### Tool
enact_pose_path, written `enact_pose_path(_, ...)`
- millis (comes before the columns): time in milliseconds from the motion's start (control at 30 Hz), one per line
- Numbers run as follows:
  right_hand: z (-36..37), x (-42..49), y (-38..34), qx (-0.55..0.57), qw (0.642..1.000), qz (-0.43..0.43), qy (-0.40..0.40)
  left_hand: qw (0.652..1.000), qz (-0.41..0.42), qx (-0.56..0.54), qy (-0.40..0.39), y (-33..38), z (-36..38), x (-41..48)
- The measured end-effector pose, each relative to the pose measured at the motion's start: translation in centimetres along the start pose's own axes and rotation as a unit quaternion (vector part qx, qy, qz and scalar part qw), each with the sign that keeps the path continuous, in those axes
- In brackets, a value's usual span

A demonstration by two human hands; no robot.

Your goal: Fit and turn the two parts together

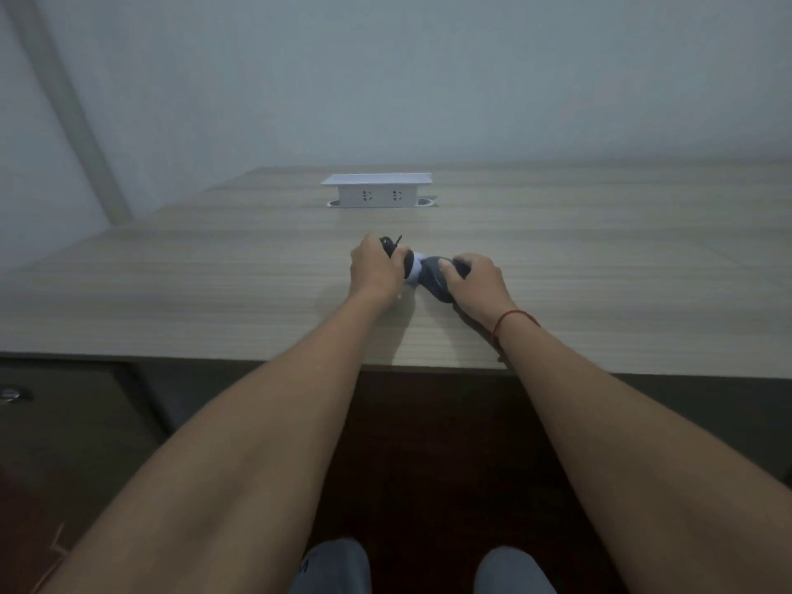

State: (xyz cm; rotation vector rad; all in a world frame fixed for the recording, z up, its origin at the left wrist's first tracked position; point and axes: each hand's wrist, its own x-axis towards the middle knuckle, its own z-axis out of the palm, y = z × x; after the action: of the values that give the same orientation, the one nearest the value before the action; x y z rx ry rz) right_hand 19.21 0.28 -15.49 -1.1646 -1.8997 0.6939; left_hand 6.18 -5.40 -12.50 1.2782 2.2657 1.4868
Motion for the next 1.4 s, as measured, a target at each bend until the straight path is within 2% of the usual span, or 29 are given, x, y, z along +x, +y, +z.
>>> enact_pose_path(100,0.0,0.3,0.2,-0.009,1.000,0.007,0.015,0.999,-0.001,-0.014,-0.042,-0.5,0.0,-0.2)
enact_pose_path(200,0.2,0.4,0.2,-0.009,1.000,0.021,0.013,0.983,-0.024,-0.064,-0.172,-0.4,-2.0,0.1)
enact_pose_path(267,0.2,0.4,0.1,-0.011,1.000,0.024,0.014,0.970,-0.024,-0.092,-0.224,-0.1,-3.4,-0.1)
enact_pose_path(367,0.1,0.2,-0.2,-0.004,1.000,0.029,0.006,0.969,-0.016,-0.152,-0.195,0.0,-3.4,-0.8)
enact_pose_path(533,-0.8,-0.7,-0.7,0.007,1.000,0.016,-0.018,0.998,0.033,0.012,-0.056,-1.0,-1.5,-0.2)
enact_pose_path(667,-0.8,-0.8,-0.4,-0.002,0.998,-0.008,-0.055,1.000,0.013,-0.011,-0.004,-0.8,-2.0,0.7)
enact_pose_path(767,-0.3,-1.0,-0.4,-0.037,0.995,-0.016,-0.088,0.999,-0.002,-0.043,-0.025,-1.1,-2.6,1.3)
enact_pose_path(867,-0.4,-0.9,-0.4,-0.049,0.993,-0.031,-0.099,0.996,0.009,0.053,-0.069,-1.3,-3.1,1.2)
enact_pose_path(967,-1.0,-0.8,-0.4,-0.008,0.991,-0.015,-0.130,0.992,0.010,0.111,-0.066,-0.9,-3.9,1.5)
enact_pose_path(1100,-1.5,-0.9,-0.6,0.033,0.990,0.006,-0.140,0.998,0.034,0.018,-0.055,0.9,-4.2,2.0)
enact_pose_path(1167,-1.4,-0.9,-0.6,0.033,0.991,0.007,-0.131,0.996,0.044,-0.005,-0.081,1.7,-3.8,1.6)
enact_pose_path(1333,-1.6,-1.0,-0.8,0.046,0.990,0.019,-0.132,0.980,0.031,0.160,-0.113,1.5,-3.6,0.7)
enact_pose_path(1400,-1.5,-1.0,-0.8,0.048,0.989,0.023,-0.135,0.982,0.025,0.150,-0.107,1.3,-3.8,0.8)
